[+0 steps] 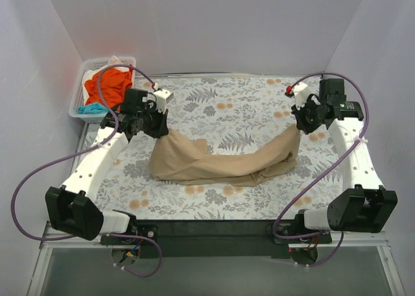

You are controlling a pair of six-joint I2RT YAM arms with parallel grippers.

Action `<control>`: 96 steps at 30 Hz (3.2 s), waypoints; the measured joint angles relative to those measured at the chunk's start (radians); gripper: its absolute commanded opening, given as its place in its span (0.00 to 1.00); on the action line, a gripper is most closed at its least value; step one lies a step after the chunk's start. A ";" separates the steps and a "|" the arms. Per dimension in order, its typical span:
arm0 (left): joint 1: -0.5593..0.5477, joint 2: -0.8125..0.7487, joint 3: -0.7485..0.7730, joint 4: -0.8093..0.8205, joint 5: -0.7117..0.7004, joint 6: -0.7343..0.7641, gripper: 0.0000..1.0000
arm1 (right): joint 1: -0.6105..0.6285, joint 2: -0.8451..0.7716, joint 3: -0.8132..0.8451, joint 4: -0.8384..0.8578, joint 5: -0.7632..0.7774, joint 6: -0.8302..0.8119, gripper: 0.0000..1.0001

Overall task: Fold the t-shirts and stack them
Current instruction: Flatten the tshirt out

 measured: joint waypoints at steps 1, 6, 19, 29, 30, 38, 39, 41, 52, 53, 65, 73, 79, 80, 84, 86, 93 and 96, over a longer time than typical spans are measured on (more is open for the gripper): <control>0.006 0.029 0.039 0.003 -0.008 -0.003 0.00 | -0.006 0.014 0.032 0.001 -0.006 0.000 0.01; 0.067 0.293 0.416 0.018 -0.030 -0.022 0.00 | -0.055 0.204 0.339 0.019 -0.029 0.016 0.01; 0.153 0.735 1.085 0.556 -0.132 -0.077 0.00 | -0.119 0.488 0.962 0.386 0.020 0.188 0.01; 0.237 0.559 1.055 0.993 -0.113 -0.127 0.00 | -0.139 0.240 0.789 0.761 0.018 0.280 0.01; 0.246 0.501 0.985 1.011 -0.097 -0.128 0.00 | -0.142 0.217 0.760 0.779 0.009 0.281 0.01; 0.253 -0.058 0.144 1.031 0.153 -0.073 0.00 | -0.154 -0.050 0.164 0.853 -0.144 0.172 0.01; 0.251 -0.109 0.059 1.008 0.185 -0.056 0.00 | -0.155 -0.069 0.087 0.843 -0.158 0.140 0.01; 0.251 -0.222 -0.119 0.896 0.257 -0.001 0.00 | -0.157 -0.115 -0.061 0.809 -0.183 0.071 0.01; 0.248 -0.644 -0.414 0.044 0.595 0.511 0.40 | -0.158 -0.491 -0.468 0.404 -0.260 -0.378 0.19; 0.247 -0.650 -0.412 -0.044 0.608 0.589 0.54 | -0.158 -0.506 -0.480 0.367 -0.255 -0.417 0.38; 0.246 -0.361 -0.287 -0.096 0.550 0.435 0.64 | -0.158 -0.303 -0.293 0.162 -0.222 -0.493 0.86; 0.236 0.093 -0.144 0.264 0.327 0.136 0.42 | -0.158 0.206 0.001 0.185 -0.207 -0.215 0.47; 0.197 0.394 0.070 0.397 0.185 -0.006 0.36 | -0.149 0.475 0.127 0.190 -0.156 -0.050 0.42; 0.187 0.421 0.077 0.404 0.166 -0.018 0.36 | -0.145 0.503 0.139 0.190 -0.145 -0.031 0.42; 0.142 0.531 0.102 0.415 0.094 -0.060 0.36 | -0.127 0.603 0.193 0.193 -0.112 0.020 0.41; 0.124 0.606 0.141 0.417 0.064 -0.087 0.35 | -0.119 0.655 0.224 0.208 -0.097 0.042 0.40; 0.124 0.801 0.280 0.431 -0.043 -0.145 0.34 | -0.098 0.811 0.330 0.232 -0.018 0.081 0.36; 0.130 0.861 0.363 0.435 -0.077 -0.156 0.33 | -0.096 0.882 0.425 0.231 0.012 0.098 0.36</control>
